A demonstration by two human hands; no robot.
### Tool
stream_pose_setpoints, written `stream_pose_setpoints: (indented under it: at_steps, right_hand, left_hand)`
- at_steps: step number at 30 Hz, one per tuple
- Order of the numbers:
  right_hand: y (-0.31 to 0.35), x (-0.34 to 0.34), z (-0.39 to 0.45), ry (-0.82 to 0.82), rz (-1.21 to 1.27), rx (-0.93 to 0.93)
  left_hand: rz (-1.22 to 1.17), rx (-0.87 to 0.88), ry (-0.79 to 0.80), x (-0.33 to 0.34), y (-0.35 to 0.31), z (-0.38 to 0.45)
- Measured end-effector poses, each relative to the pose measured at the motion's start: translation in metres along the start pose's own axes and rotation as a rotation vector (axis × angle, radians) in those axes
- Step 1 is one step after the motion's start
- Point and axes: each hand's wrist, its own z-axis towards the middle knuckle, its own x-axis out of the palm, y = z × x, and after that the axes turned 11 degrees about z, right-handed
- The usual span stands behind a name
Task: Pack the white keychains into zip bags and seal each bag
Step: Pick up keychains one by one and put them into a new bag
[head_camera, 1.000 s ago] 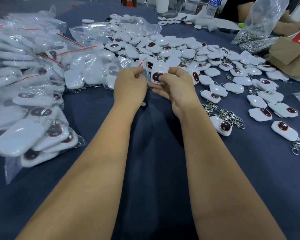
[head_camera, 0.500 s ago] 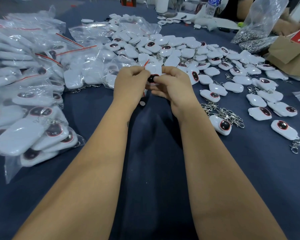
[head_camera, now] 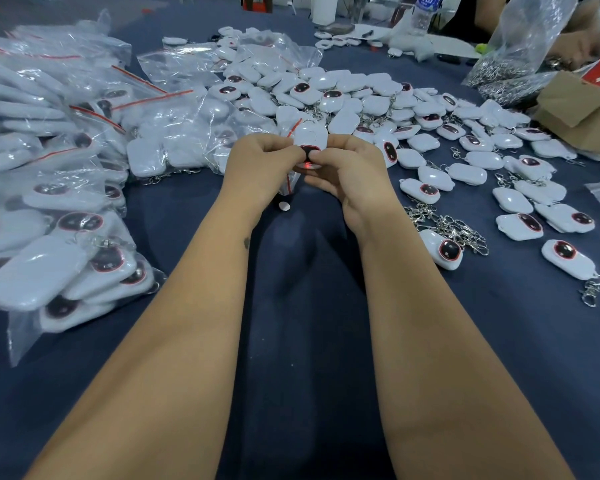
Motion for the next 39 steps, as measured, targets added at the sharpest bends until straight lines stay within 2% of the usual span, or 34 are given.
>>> stream_pose_setpoints:
  at_steps: [21, 31, 39]
  right_hand:
    - [-0.0002, 0.0041, 0.0002, -0.017, -0.010, 0.006]
    - [-0.0006, 0.0042, -0.0020, -0.051, 0.004, -0.036]
    - [-0.0021, 0.0041, -0.0016, -0.054, -0.102, -0.069]
  left_hand:
    - [0.184, 0.087, 0.033, 0.0016, -0.0047, -0.0071]
    - [0.123, 0.069, 0.015, 0.0012, -0.0042, -0.0067]
    - [0.012, 0.003, 0.001, 0.0007, -0.0057, -0.0061]
